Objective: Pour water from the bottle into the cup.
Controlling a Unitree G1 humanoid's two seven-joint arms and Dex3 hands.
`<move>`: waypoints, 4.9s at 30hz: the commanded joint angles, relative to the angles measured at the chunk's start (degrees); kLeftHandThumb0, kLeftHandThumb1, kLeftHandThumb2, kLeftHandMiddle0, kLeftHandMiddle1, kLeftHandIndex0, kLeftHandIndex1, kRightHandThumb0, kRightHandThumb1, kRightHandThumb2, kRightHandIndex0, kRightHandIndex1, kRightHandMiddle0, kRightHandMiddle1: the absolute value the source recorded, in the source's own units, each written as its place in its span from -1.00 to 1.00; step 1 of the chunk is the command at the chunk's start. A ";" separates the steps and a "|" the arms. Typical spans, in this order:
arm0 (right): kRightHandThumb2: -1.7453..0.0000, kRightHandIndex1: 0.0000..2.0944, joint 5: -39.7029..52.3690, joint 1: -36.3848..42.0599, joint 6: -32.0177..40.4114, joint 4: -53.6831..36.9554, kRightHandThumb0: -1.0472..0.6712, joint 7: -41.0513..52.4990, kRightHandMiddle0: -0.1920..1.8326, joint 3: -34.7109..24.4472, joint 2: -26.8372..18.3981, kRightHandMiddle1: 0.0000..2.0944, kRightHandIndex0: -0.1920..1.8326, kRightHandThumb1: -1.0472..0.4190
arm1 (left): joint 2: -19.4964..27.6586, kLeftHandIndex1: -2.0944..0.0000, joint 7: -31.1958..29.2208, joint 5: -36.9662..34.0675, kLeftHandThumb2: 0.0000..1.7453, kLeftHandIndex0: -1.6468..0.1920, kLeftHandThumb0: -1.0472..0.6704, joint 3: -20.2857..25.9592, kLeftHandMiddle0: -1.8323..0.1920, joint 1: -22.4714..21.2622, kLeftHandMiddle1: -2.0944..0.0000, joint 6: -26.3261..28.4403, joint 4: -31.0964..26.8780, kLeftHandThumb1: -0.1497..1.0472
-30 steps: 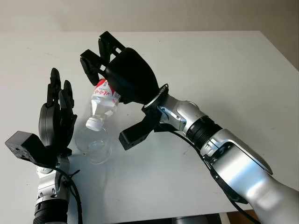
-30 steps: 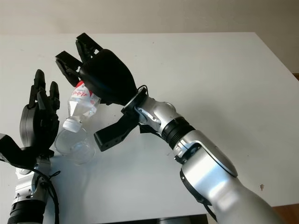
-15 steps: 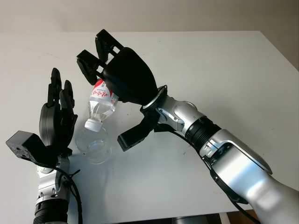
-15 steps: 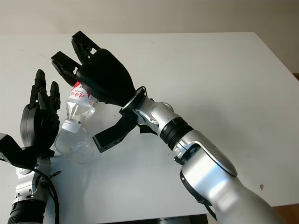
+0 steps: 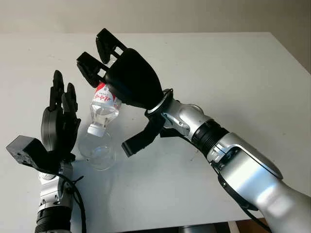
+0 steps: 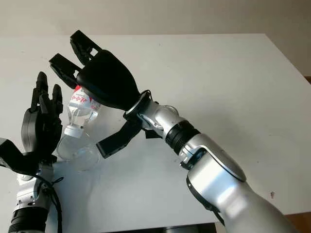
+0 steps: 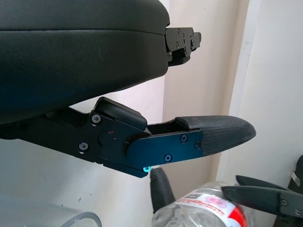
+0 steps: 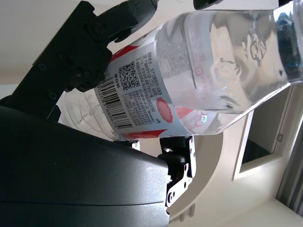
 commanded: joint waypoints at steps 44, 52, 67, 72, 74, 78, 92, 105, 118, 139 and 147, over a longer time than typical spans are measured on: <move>0.81 1.00 71.79 18.07 39.86 -26.00 0.00 74.60 -0.17 -41.59 -4.50 1.00 0.19 -1.00 | 0.16 1.00 -1.23 -0.36 -0.29 0.91 -0.78 0.18 0.90 3.25 1.00 0.67 -2.82 1.00; 0.80 1.00 74.50 25.14 46.73 -34.97 -0.08 77.28 -0.31 -43.31 -7.04 1.00 0.13 -1.00 | -0.41 1.00 -0.67 -0.59 -0.30 0.91 -0.77 -0.10 0.90 4.31 1.00 2.64 -5.14 1.00; 0.78 1.00 74.11 32.39 49.24 -41.54 -0.07 76.77 -0.49 -43.04 -8.34 1.00 0.09 -1.00 | -0.52 1.00 -1.48 -1.16 -0.32 0.93 -0.77 -0.12 0.91 5.35 1.00 3.13 -5.93 1.00; 0.76 1.00 74.26 33.63 49.67 -42.08 -0.07 75.93 -0.53 -42.85 -7.76 1.00 0.11 -1.00 | -0.39 1.00 -1.91 -1.10 -0.32 0.93 -0.77 -0.07 0.91 5.77 1.00 3.15 -6.25 1.00; 0.76 1.00 74.31 34.22 49.57 -42.05 -0.07 75.53 -0.54 -42.88 -7.49 1.00 0.12 -1.00 | -0.43 1.00 -1.84 -1.00 -0.31 0.93 -0.76 -0.16 0.91 6.21 1.00 3.39 -6.86 1.00; 0.76 1.00 74.50 35.33 49.05 -41.60 -0.05 75.31 -0.53 -42.69 -6.76 1.00 0.13 -1.00 | -0.67 1.00 -0.71 -0.39 -0.31 0.92 -0.77 -0.38 0.90 6.77 1.00 4.19 -8.21 1.00; 0.76 1.00 73.17 38.73 44.97 -40.58 -0.06 74.86 -0.55 -40.43 -5.02 1.00 0.01 -1.00 | -0.30 1.00 -1.44 -1.15 -0.32 0.93 -0.77 -0.44 0.90 8.56 1.00 5.09 -10.68 1.00; 0.81 1.00 70.63 38.43 40.63 -38.00 -0.08 74.52 -0.63 -38.63 -4.09 1.00 -0.12 -1.00 | -0.46 1.00 -1.61 -1.09 -0.33 0.91 -0.78 -0.29 0.90 8.59 1.00 5.19 -10.59 1.00; 0.78 1.00 67.71 39.21 37.33 -35.06 -0.06 72.71 -0.73 -37.65 -2.68 1.00 -0.22 -1.00 | -0.27 1.00 -0.96 -0.57 -0.30 0.91 -0.78 -0.47 0.89 9.05 1.00 5.69 -11.67 1.00; 0.94 1.00 67.23 45.01 33.32 -35.45 -0.30 68.41 -0.91 -38.46 -0.35 0.99 -0.89 -0.93 | 0.22 1.00 -1.68 -0.76 -0.31 0.90 -0.79 -0.02 0.88 9.44 1.00 5.30 -11.61 1.00; 0.94 -0.88 68.81 48.42 21.92 -31.07 -0.50 73.64 -0.80 -39.58 -1.04 -0.76 -0.79 -0.82 | 0.26 1.00 -1.68 -0.80 -0.30 0.89 -0.78 0.07 0.87 9.34 1.00 5.63 -11.58 1.00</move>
